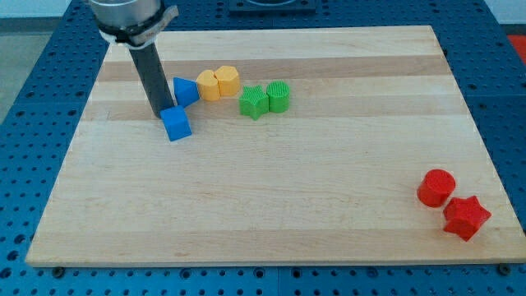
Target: Push the blue blocks into the green star
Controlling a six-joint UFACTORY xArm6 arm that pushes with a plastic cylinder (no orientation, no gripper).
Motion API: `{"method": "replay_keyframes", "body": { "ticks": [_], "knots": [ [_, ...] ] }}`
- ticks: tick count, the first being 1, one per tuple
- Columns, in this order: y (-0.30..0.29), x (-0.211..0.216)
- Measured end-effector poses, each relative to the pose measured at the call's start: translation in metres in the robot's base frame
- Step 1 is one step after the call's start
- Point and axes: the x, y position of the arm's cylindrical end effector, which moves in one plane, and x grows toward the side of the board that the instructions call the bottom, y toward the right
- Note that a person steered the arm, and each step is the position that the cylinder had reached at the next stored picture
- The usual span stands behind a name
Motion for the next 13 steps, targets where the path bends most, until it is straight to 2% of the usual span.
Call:
{"method": "replay_keyframes", "body": {
  "ticks": [2, 3, 4, 5, 7, 8, 10, 12, 13],
  "knots": [
    [-0.004, 0.0],
    [-0.033, -0.012],
    [-0.041, -0.08],
    [-0.003, -0.072],
    [0.017, -0.039],
    [0.046, -0.026],
    [0.098, -0.023],
    [0.092, -0.024],
    [0.053, -0.024]
  ]
}}
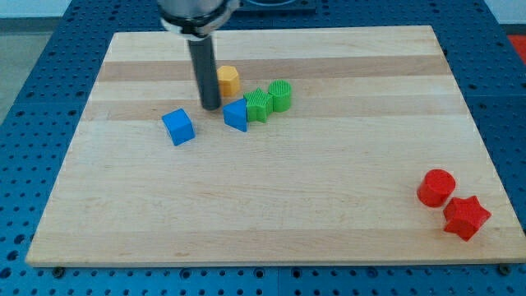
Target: Push the blue blocks into the green star
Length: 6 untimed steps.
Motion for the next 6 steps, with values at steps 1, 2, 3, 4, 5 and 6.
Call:
{"method": "replay_keyframes", "body": {
  "ticks": [1, 2, 3, 4, 5, 6],
  "knots": [
    [-0.04, 0.0],
    [-0.069, 0.0],
    [-0.079, 0.043],
    [-0.061, 0.086],
    [-0.034, 0.08],
    [-0.001, 0.069]
  ]
}}
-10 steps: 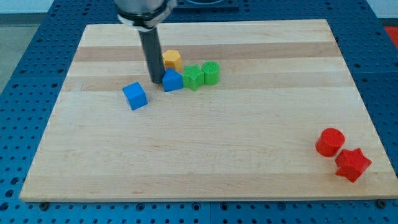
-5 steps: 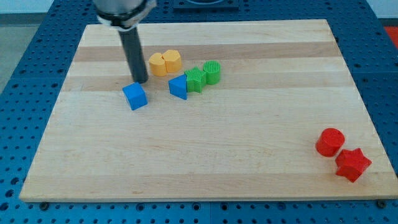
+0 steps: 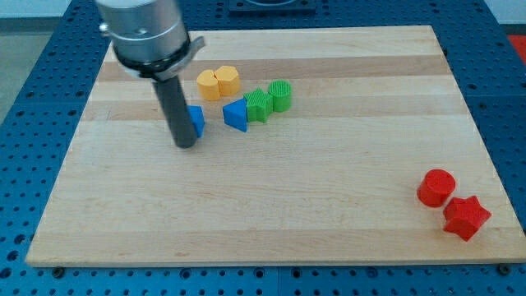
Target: Push the blue blocks into the green star
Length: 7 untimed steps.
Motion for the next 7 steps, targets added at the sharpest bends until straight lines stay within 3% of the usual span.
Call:
{"method": "replay_keyframes", "body": {
  "ticks": [2, 5, 6, 7],
  "knots": [
    [0.041, -0.017],
    [-0.03, 0.007],
    [-0.028, -0.031],
    [-0.007, -0.035]
  ]
}}
